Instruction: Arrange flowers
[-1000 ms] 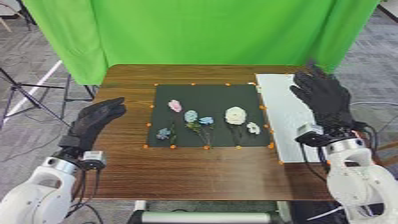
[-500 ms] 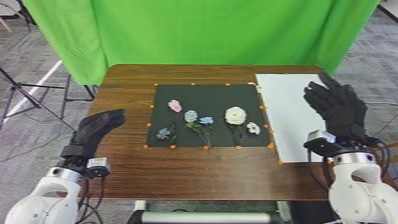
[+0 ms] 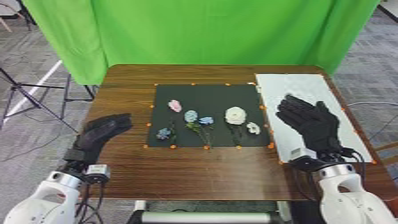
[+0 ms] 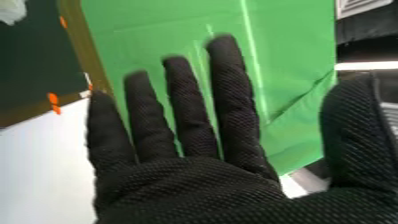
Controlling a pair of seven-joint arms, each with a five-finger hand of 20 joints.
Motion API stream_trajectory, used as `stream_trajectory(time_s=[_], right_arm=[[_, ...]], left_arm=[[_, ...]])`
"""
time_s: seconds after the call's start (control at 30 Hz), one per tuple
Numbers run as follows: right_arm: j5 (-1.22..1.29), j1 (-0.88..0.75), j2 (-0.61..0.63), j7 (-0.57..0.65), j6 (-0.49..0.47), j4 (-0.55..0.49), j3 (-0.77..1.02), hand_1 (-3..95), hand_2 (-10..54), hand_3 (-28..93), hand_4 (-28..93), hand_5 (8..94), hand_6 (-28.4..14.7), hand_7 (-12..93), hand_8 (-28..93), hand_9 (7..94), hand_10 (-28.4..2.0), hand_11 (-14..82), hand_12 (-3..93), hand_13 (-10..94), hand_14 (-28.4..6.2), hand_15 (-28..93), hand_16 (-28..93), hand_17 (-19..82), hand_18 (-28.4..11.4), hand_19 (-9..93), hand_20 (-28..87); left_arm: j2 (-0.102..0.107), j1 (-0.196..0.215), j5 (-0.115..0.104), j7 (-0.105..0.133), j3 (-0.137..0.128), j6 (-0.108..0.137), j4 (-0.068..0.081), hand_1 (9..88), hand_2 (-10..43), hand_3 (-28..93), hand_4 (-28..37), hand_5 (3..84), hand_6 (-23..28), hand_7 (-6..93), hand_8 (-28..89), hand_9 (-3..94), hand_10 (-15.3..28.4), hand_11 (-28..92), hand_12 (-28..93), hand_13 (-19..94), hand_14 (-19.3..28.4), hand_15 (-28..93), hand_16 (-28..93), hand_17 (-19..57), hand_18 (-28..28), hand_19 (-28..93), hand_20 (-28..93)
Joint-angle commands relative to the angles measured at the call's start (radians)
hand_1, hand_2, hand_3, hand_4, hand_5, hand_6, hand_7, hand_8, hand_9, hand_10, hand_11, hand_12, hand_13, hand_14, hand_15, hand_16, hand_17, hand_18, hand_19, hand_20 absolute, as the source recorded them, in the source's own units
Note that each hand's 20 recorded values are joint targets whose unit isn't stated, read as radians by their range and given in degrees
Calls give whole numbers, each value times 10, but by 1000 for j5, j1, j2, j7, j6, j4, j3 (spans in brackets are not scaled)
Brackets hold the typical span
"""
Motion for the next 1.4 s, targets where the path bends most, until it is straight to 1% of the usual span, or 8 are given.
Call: stream_trajectory(time_s=[0.03,0.23,0.5,0.67,0.93,1.07,1.2,1.4], right_arm=[[32,1,0,-56,51,-5,-5,60,70,704,-153,495,-10,46,-66,447,-138,52,109,295,-141,89,135,159,-144,6,256],[-9,1,9,-40,15,-9,13,73,73,693,-146,531,-22,57,-57,526,-156,74,165,492,-159,174,253,222,-156,75,365],[9,-16,8,-84,107,-25,18,103,59,704,-144,789,-16,205,-66,741,-164,169,228,581,-151,277,357,253,-144,84,413],[27,-21,3,-111,153,-36,30,168,-3,725,-141,641,-5,168,-63,643,-163,154,261,570,-151,507,367,251,-187,461,586],[-75,-40,19,-113,373,-73,6,378,-92,714,-172,566,25,600,292,584,-131,559,700,554,-169,868,725,219,-220,688,726],[-199,-34,27,-92,539,-80,-23,435,-95,768,-158,552,57,814,597,540,-106,735,928,488,-195,931,893,193,-218,692,756],[-72,-61,15,-82,302,-70,46,404,-76,782,-63,748,87,841,781,761,-88,774,932,695,-202,932,932,324,-255,855,781],[-342,-33,26,-6,113,-52,90,361,-42,792,-21,821,87,832,785,904,-60,768,932,863,-164,932,924,484,-259,932,766]], left_arm=[[42,-36,-22,73,21,124,-3,347,-59,613,-109,468,35,166,-76,451,140,185,97,370,176,185,-26,52,120,125,142],[38,-20,-50,60,-5,141,-20,307,-13,615,-167,482,37,156,-77,475,150,182,90,380,176,176,-27,64,105,111,139],[32,-28,25,54,-2,144,-23,438,10,543,-116,524,37,176,-77,555,142,219,96,541,181,289,-51,225,199,474,259],[31,-28,12,59,-16,155,-24,457,-24,500,-82,596,35,241,45,649,133,470,242,594,157,672,49,251,221,776,261],[47,-31,70,60,7,317,-46,461,-73,531,-74,530,-17,687,422,633,146,788,582,573,194,932,516,176,242,881,761],[43,-30,66,30,-9,261,-48,475,-79,564,-22,653,-74,752,573,811,123,805,713,760,178,932,687,388,278,931,860],[33,-40,91,26,-30,150,-42,474,-56,581,39,697,-63,752,656,850,127,802,721,822,184,932,696,464,284,932,883],[27,-27,104,15,-44,122,-51,469,-64,583,128,715,-58,771,657,860,131,807,722,838,193,932,703,483,284,932,891]])
